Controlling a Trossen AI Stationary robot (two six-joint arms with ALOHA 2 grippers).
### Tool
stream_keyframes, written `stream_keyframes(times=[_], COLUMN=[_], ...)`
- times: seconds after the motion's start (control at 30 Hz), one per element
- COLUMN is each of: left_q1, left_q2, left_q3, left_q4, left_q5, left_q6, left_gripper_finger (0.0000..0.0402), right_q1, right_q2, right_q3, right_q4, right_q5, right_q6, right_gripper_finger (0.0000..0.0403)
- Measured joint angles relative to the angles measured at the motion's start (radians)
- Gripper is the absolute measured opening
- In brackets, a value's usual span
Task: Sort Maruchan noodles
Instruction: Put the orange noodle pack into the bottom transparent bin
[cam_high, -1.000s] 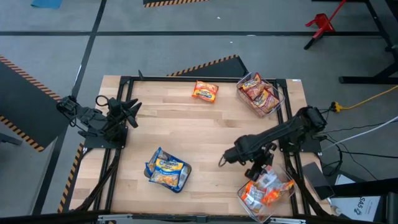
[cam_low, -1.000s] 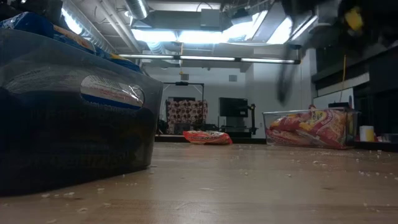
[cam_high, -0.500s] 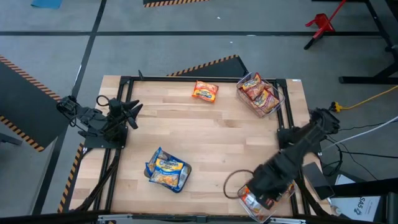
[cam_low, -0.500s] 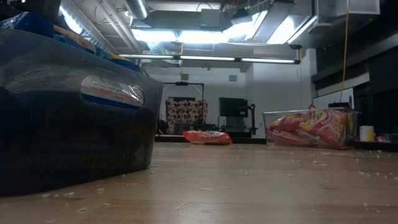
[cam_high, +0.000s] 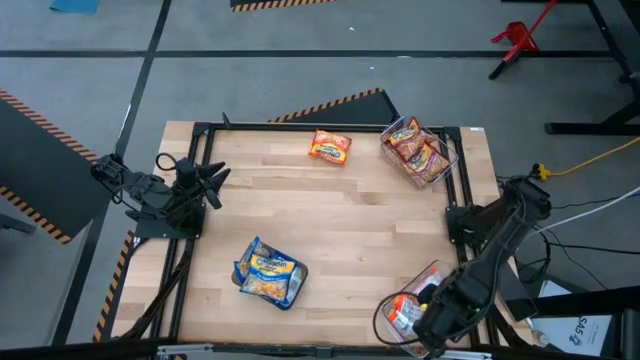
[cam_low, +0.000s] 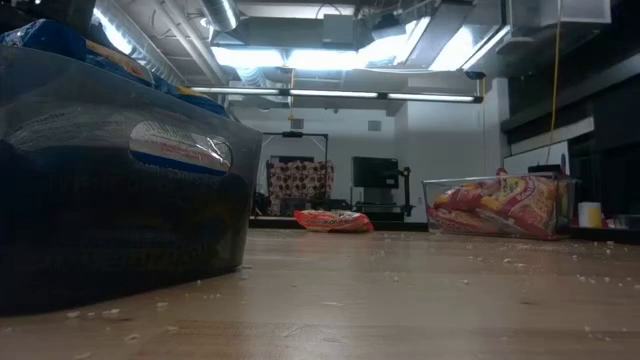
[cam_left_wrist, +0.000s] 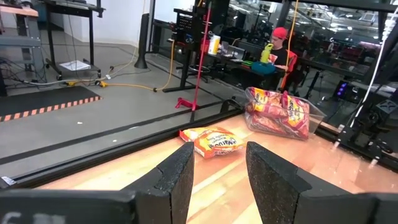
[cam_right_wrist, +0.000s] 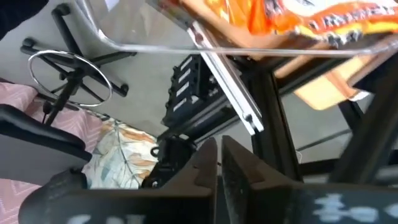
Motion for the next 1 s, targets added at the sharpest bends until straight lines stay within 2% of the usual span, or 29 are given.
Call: stream_keyframes(times=[0.23, 0.63, 1.0], left_q1=[0.0, 0.0, 0.0], left_q2=[0.0, 0.0, 0.0], left_q3=[0.0, 0.0, 0.0], left_q4=[0.0, 0.0, -0.003], left_q5=[0.0, 0.0, 0.0], left_q6=[0.001, 0.002, 0.003], left_gripper_finger=[0.014, 0.014, 0.014], right_q1=[-0.002, -0.002, -0.157], right_q2=[0.0, 0.0, 0.0], right_q3=[-0.113, -0.307, -0.444], right_q4=[0.08, 0.103, 0.095], right_q5=[0.007, -0.035, 0.013], right_q6=[0.002, -0.072, -0.29], right_gripper_finger=[0.0006, 0.0002, 0.0003])
